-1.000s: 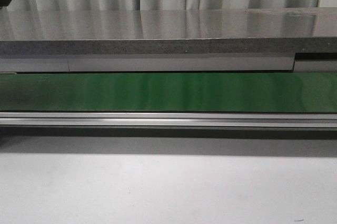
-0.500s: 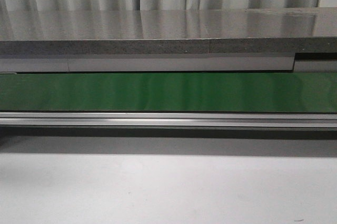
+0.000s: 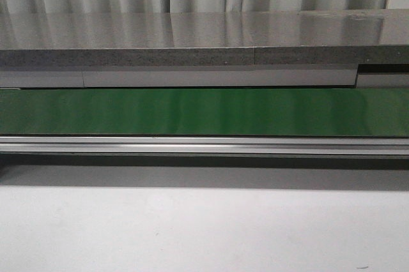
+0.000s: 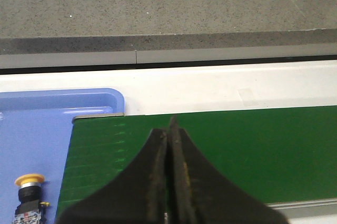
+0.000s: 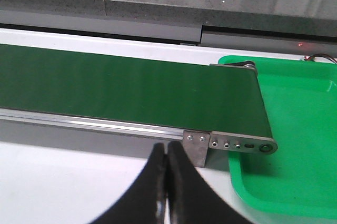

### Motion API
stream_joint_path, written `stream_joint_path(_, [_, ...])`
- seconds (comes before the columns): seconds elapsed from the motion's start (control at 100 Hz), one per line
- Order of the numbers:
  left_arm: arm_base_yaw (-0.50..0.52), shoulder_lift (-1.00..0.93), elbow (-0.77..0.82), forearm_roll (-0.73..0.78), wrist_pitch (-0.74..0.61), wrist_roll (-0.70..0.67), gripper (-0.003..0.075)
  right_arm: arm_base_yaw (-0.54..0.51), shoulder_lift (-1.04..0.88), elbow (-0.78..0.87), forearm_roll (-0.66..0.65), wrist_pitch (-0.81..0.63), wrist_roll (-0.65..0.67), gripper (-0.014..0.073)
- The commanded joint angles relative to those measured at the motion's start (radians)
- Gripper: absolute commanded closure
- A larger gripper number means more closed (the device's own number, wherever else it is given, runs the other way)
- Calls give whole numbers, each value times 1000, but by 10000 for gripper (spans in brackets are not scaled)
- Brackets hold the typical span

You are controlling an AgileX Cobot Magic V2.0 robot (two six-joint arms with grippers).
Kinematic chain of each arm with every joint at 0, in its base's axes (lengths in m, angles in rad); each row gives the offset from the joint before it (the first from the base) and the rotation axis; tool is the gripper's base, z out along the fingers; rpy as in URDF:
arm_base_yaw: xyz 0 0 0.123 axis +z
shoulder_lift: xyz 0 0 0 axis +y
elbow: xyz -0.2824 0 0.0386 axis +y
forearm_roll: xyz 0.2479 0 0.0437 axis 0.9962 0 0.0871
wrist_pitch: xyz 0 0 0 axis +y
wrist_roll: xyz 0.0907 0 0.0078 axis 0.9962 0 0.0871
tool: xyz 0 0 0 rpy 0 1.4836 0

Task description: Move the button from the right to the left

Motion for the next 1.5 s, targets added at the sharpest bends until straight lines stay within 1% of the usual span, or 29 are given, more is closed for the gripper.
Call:
stream_joint_path(0.0, [-8, -60, 11, -19, -78, -10, 741, 0, 12, -27, -9, -82, -1, 662])
stream_joint_path(0.26, [-8, -219, 150, -19, -104, -10, 741, 0, 12, -27, -9, -82, -1, 662])
stream_joint_path(0.33, [-32, -251, 184, -19, -124, -10, 741, 0, 12, -27, -9, -82, -1, 662])
stream_joint_path(0.55, [-62, -342, 298, -19, -273, -10, 741, 0, 12, -27, -9, -82, -1, 662])
stream_joint_path(0.75, [-65, -443, 381, -19, -334, -10, 741, 0, 12, -27, -9, -82, -1, 662])
stream_joint_path(0.92, [-65, -501, 469, -9, -436, -10, 741, 0, 12, -27, -9, -82, -1, 662])
stream_joint_path(1.01, [-63, -548, 521, 10, -445, -13, 741, 0, 12, -27, -9, -82, -1, 662])
stream_joint_path(1.06, [-63, -576, 551, 23, -456, -47, 741, 0, 12, -27, -9, -82, -1, 662])
stream_joint_path(1.1, [-63, -600, 579, 57, -465, -102, 741, 0, 12, -27, -9, -82, -1, 662])
stream_joint_path(1.15, [-56, -632, 614, 139, -480, -183, 741, 0, 12, -27, -9, -82, -1, 662])
stream_joint_path(1.22, [-37, -671, 653, 209, -480, -252, 741, 0, 12, -27, -9, -82, -1, 662])
stream_joint_path(1.49, [18, -861, 784, 209, -480, -243, 741, 0, 12, -27, -9, -82, -1, 662])
